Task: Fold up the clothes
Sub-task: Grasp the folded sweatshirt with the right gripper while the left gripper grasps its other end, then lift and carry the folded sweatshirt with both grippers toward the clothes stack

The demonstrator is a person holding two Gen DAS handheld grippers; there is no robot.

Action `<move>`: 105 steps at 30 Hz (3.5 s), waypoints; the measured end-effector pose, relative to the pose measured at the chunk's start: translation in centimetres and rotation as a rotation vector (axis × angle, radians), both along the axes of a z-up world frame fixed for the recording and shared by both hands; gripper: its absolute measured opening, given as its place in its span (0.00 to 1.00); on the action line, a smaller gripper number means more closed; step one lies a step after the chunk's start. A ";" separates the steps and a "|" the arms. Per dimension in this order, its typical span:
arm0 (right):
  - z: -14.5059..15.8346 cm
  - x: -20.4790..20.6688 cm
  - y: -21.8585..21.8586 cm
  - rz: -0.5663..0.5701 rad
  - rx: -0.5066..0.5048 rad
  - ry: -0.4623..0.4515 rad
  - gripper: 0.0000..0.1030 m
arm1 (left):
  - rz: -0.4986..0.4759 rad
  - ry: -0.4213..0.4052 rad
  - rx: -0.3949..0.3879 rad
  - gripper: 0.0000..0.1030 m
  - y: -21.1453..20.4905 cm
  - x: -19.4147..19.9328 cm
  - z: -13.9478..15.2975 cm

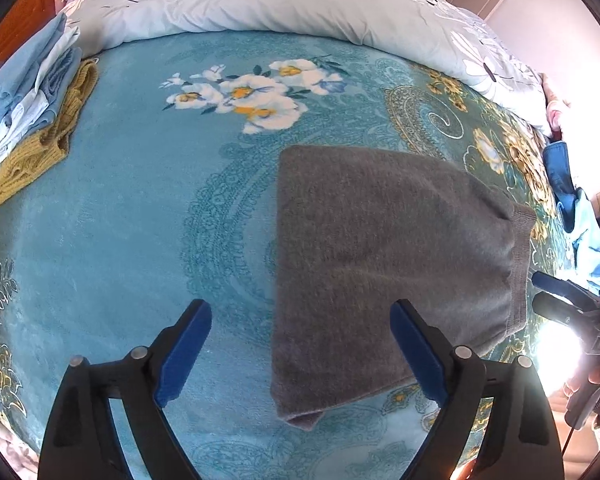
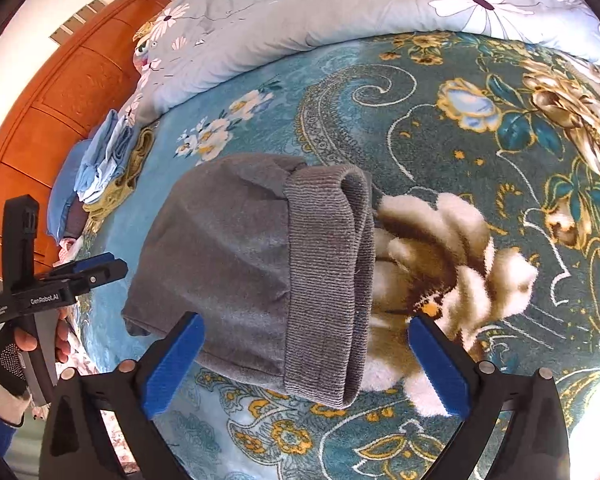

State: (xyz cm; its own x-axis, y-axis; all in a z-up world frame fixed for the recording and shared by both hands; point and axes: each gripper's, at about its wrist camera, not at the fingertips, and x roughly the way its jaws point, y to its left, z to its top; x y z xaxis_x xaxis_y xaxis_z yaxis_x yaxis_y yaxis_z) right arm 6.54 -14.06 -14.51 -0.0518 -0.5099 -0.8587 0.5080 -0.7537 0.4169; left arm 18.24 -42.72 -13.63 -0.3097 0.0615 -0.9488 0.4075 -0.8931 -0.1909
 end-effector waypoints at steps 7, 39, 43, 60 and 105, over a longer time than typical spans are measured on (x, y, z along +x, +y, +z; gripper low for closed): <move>-2.6 -2.1 0.3 -0.018 -0.055 -0.069 1.00 | 0.027 -0.026 0.151 0.90 -1.5 -0.8 -3.0; -6.0 -5.2 -2.1 0.038 -0.162 -0.185 0.97 | -0.169 0.020 0.350 0.89 -3.6 -3.3 -6.7; -6.0 -5.4 -1.6 0.025 -0.164 -0.197 0.90 | -0.171 0.019 0.427 0.89 -4.2 -3.3 -6.6; -6.3 -4.9 -1.4 0.010 -0.176 -0.229 0.72 | -0.201 0.019 0.445 0.89 -3.0 -4.8 -6.9; 21.6 3.2 -8.1 0.025 -0.155 0.039 0.38 | -0.211 0.257 0.231 0.28 -5.1 4.0 20.7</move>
